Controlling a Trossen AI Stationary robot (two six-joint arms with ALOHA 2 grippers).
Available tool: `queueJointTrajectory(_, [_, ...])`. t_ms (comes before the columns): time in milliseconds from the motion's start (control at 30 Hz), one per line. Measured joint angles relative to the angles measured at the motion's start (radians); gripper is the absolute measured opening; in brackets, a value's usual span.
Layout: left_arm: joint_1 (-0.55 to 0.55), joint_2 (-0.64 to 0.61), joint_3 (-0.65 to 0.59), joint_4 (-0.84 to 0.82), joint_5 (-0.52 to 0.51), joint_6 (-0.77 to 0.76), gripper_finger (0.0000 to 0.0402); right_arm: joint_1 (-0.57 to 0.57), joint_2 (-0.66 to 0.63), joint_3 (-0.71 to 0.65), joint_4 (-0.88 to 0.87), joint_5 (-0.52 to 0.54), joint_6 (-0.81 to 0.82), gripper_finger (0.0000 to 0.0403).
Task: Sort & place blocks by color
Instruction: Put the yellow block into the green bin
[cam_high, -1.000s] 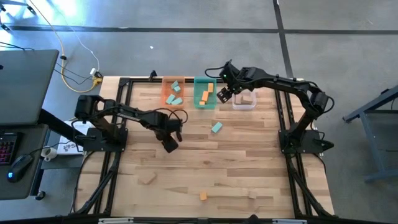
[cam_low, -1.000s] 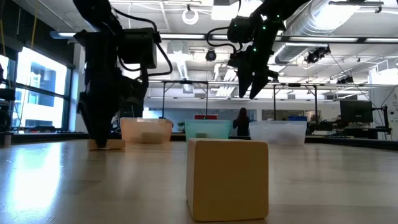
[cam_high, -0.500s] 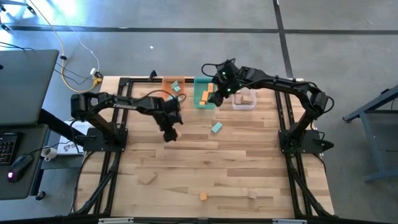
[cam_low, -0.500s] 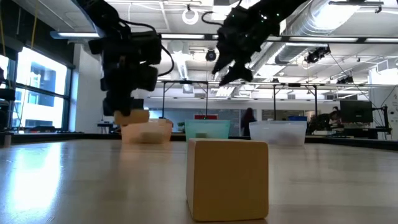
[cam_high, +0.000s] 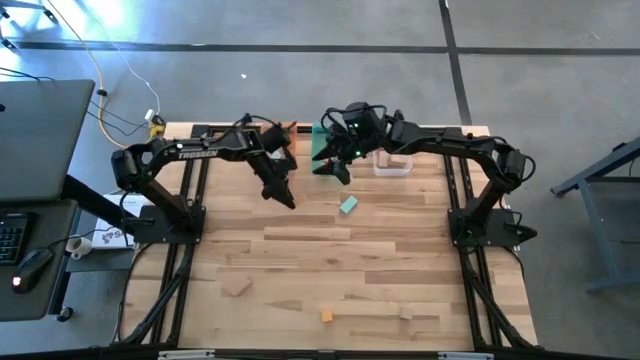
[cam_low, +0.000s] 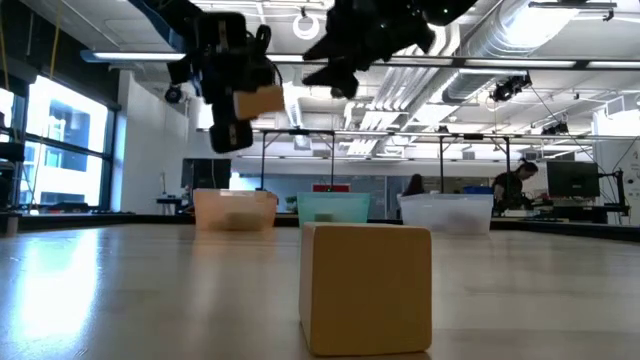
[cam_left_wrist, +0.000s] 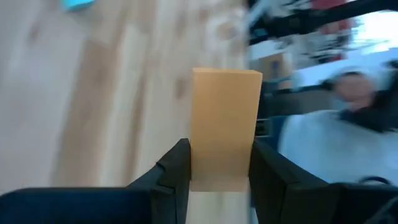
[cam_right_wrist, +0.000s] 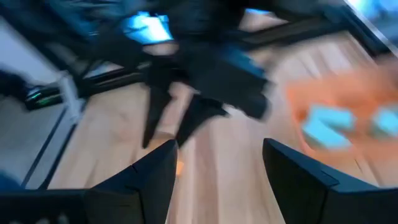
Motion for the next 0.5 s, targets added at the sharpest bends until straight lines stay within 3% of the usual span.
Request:
queueJointTrajectory(233, [0.044,0.000,0.051,0.021,0.245,-0.010,0.0097,0.041,0.000,0.000,0.091,-0.122,-0.074,0.0224])
queueJointTrajectory(500, [0.075,0.000,0.082,0.148,0.355,-0.100,0.0097,0.062,0.000,0.000,0.210,-0.141,-0.074,0.0224])
